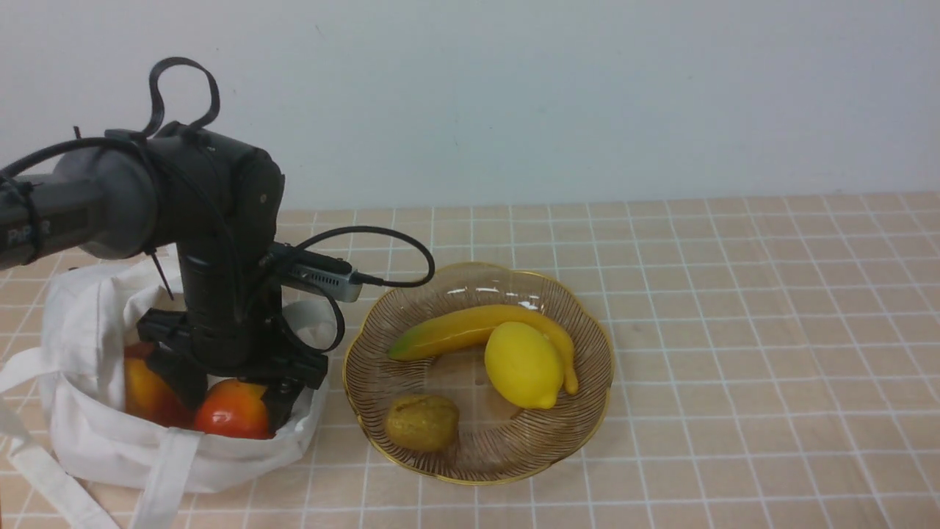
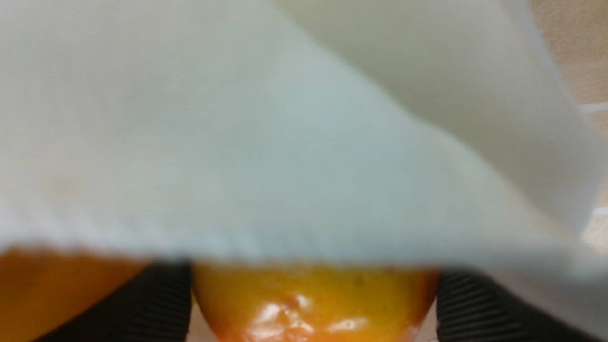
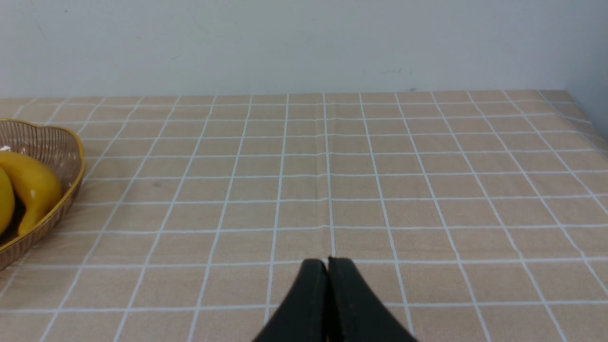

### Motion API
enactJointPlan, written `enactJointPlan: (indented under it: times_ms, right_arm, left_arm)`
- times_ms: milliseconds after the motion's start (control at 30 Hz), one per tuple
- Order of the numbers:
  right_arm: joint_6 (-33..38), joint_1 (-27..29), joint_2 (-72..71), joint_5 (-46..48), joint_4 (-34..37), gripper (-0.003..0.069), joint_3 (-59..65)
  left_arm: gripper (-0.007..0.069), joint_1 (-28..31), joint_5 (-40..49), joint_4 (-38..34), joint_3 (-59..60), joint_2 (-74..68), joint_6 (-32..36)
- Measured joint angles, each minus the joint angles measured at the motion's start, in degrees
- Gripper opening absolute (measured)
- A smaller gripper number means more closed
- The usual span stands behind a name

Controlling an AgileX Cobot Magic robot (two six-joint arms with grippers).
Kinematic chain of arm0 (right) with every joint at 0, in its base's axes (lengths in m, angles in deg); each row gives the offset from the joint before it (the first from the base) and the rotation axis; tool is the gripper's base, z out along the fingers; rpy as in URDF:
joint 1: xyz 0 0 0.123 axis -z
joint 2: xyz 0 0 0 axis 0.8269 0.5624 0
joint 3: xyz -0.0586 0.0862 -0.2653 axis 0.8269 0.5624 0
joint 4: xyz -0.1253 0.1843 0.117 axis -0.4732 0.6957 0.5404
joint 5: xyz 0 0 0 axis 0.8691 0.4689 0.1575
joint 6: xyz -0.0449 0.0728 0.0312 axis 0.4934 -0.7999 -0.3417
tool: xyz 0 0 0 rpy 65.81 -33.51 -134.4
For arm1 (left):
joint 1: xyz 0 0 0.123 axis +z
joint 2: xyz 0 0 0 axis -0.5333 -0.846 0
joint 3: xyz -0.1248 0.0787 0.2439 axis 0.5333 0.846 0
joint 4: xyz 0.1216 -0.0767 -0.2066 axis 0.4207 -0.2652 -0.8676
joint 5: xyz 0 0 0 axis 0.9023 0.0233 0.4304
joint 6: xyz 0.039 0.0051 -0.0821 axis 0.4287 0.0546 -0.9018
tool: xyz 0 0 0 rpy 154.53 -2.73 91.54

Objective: Take the fruit out of the bag on the brown coffee tablecloth and place them on the plate.
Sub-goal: 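Reach into the white bag and grasp the apple with the left gripper, then place the held apple onto the plate with the left gripper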

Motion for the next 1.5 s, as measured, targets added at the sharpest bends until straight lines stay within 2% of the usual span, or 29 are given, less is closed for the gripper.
enactJointPlan:
  times_ms: [233, 333, 667, 1033, 1200, 1367, 1400, 1500]
  right_arm:
    - [0.0, 0.0, 0.0, 0.0, 0.0, -0.0018, 0.0]
    - [0.0, 0.0, 0.0, 0.0, 0.0, -0.0018, 0.0]
    - [0.0, 0.0, 0.0, 0.0, 0.0, -0.0018, 0.0]
    - [0.0, 0.0, 0.0, 0.0, 0.0, -0.0018, 0.0]
    - [0.0, 0.0, 0.0, 0.0, 0.0, -0.0018, 0.0]
    - [0.0, 0.0, 0.0, 0.0, 0.0, -0.0018, 0.0]
    - [0.0, 0.0, 0.0, 0.0, 0.0, -0.0018, 0.0]
    - [0.0, 0.0, 0.0, 0.0, 0.0, -0.0018, 0.0]
  left_arm:
    - [0.0622, 0.0, 0.2, 0.1, -0.6, -0.9, 0.0]
    - [0.0589, 0.0, 0.5, 0.1, -1.0, -1.3, 0.0]
    - [0.0587, 0.0, -0.2, 0.4, -0.6, -0.1, 0.0]
    - [0.0587, 0.0, -0.7, 1.1, 0.0, 13.7, 0.0]
    - [0.0582, 0.0, 4.6, 0.7, -5.1, 20.5, 0.0]
    - [0.0582, 0.0, 4.7, -7.7, -11.0, 22.8, 0.8]
    - [0.0582, -0.4, 4.7, -12.1, -11.0, 22.5, 2.1]
    - [0.0582, -2.4, 3.8, -18.2, -10.8, 19.5, 5.3]
